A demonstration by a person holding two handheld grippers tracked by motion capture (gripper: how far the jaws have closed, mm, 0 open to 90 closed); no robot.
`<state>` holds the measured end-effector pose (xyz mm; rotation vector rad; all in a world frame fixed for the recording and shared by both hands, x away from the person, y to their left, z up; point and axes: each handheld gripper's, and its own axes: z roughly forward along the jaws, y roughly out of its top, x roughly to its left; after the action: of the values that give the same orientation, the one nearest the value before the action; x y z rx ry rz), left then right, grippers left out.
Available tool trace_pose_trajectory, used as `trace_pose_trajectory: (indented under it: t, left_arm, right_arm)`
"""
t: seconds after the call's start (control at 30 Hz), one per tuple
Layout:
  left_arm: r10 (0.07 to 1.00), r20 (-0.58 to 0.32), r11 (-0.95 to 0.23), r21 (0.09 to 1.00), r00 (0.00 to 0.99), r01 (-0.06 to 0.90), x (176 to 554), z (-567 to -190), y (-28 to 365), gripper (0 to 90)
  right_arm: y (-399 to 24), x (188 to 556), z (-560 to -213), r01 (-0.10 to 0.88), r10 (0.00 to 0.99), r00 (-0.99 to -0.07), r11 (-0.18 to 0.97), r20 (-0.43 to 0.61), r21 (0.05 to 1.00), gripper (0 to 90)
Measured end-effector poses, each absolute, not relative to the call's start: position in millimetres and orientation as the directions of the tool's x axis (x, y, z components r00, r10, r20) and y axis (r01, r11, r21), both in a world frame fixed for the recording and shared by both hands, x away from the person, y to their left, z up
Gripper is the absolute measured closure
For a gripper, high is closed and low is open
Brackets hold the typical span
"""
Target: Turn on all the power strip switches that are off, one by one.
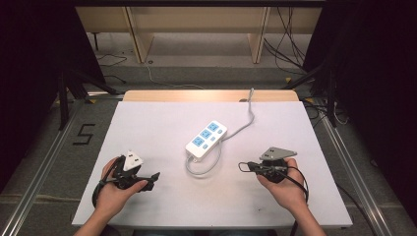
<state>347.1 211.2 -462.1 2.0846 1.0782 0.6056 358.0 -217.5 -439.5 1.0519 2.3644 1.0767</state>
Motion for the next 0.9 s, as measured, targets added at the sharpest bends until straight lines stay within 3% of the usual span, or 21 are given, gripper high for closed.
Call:
trace_pose_trajectory:
  t: [0.9]
  left_arm:
    - [0.838,0.086,-0.403,0.764,0.539,0.504,346.8,-461.5,211.7,14.3]
  right_arm:
    - [-194.3,379.8,-428.5,0.489,0.727,-0.686,0.471,-0.011,0.734,90.0]
